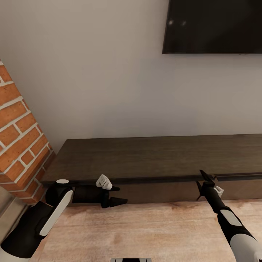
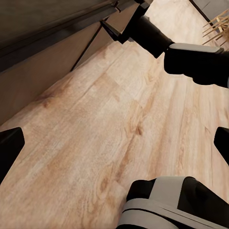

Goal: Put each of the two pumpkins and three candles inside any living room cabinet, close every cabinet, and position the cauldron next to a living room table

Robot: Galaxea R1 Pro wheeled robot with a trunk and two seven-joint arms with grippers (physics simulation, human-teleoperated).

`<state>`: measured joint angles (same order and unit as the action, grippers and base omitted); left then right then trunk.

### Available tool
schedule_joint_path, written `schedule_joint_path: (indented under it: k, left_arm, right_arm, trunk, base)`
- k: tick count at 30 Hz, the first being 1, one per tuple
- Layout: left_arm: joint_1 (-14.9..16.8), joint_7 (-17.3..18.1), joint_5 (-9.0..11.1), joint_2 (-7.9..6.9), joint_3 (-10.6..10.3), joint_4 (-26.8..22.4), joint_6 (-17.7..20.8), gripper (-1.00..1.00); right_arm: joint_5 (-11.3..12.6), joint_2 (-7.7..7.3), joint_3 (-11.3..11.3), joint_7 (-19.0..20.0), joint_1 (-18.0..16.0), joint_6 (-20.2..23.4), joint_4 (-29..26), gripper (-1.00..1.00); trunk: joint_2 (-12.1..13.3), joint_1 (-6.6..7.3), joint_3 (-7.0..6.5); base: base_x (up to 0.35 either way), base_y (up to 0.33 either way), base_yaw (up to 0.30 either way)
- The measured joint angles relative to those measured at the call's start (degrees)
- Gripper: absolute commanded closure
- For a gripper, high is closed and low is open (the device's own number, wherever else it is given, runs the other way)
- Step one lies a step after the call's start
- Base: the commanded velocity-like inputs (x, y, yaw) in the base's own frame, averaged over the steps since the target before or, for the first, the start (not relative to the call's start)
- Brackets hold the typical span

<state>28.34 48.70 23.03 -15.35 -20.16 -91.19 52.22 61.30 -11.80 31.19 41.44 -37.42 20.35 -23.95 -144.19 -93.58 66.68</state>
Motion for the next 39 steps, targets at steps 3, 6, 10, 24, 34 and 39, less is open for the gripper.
schedule_joint_path:
  k: [3, 6, 10, 24, 34, 39]
  left_arm:
    - [0.0, 0.0, 0.0, 0.00, 0.0, 0.0, 0.0, -1.00]
    - [0.0, 0.0, 0.0, 0.00, 0.0, 0.0, 0.0, -1.00]
    - [0.0, 0.1, 0.0, 0.00, 0.0, 0.0, 0.0, -1.00]
    - [0.0, 0.0, 0.0, 0.01, 0.0, 0.0, 0.0, -1.00]
    - [0.0, 0.0, 0.0, 0.00, 0.0, 0.0, 0.0, -1.00]
    - [0.0, 0.0, 0.0, 0.00, 0.0, 0.0, 0.0, -1.00]
  right_arm:
    - [0.0, 0.00, 0.0, 0.0, 0.0, 0.0, 0.0, -1.00]
    - [0.0, 0.00, 0.0, 0.0, 0.0, 0.0, 0.0, -1.00]
    - [0.0, 0.00, 0.0, 0.0, 0.0, 0.0, 0.0, -1.00]
    - [0.7, -0.02, 0.1, 0.2, -0.1, 0.4, -0.4, -1.00]
    - [0.7, -0.15, 0.1, 0.9, -0.1, 0.5, -0.5, -1.00]
    - [0.7, -0.22, 0.0, 1.2, -0.1, 0.7, -0.8, -1.00]
  trunk:
    - [0.0, 0.00, 0.00]
    - [0.0, 0.00, 0.00]
    - [0.0, 0.00, 0.00]
    - [0.0, -0.07, 0.65]
    - [-0.2, -0.30, 2.64]
    - [-0.2, -0.40, 3.54]
  base:
    - [0.000, 0.000, 0.000]
    - [0.000, 0.000, 0.000]
    - [0.000, 0.000, 0.000]
    - [0.000, 0.000, 0.000]
    - [0.000, 0.000, 0.000]
    - [0.000, 0.000, 0.000]
